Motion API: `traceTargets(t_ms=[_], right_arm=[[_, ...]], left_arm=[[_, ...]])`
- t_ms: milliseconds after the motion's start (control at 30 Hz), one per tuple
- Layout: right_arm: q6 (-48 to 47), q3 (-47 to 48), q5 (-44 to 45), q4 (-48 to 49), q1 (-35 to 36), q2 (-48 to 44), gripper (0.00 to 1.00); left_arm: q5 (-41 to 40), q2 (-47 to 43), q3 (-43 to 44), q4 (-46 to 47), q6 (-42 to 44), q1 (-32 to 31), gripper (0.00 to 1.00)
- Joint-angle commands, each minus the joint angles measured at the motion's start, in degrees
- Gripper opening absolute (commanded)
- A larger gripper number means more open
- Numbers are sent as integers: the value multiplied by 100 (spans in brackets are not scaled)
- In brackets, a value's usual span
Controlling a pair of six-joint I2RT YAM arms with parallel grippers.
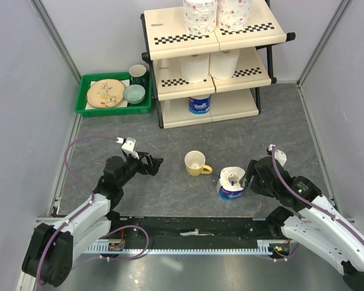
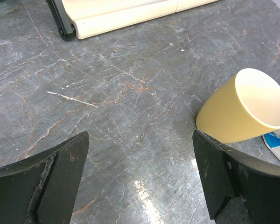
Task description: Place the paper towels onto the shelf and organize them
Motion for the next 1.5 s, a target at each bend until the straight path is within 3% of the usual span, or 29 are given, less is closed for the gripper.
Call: traceTargets(t_ms=[0, 467, 700, 967, 1067, 1167, 1300, 1467], right_arm=[[31, -99, -338, 625, 24, -166, 78], [-13, -486, -197, 1144, 24, 414, 71], [-30, -442, 40, 1179, 24, 493, 47], [-197, -495, -65, 1364, 24, 985, 46], [-232, -460, 39, 1399, 24, 968, 35], [-337, -197, 189, 1399, 24, 793, 31], [-434, 365, 1161, 1329, 24, 441, 24], [-917, 1497, 1622, 1583, -11, 1484, 23]], left_arm=[[153, 25, 162, 152, -9, -20, 99], [153, 43, 171, 152, 0, -20, 99], [162, 51, 180, 143, 0, -20, 99], [179, 60, 180, 152, 0, -20, 99], [188, 60, 180, 143, 9, -20, 99], [197, 60, 180, 143, 9, -20, 99], [214, 78, 188, 152, 9, -20, 99], [223, 113, 197, 152, 9, -20, 99]])
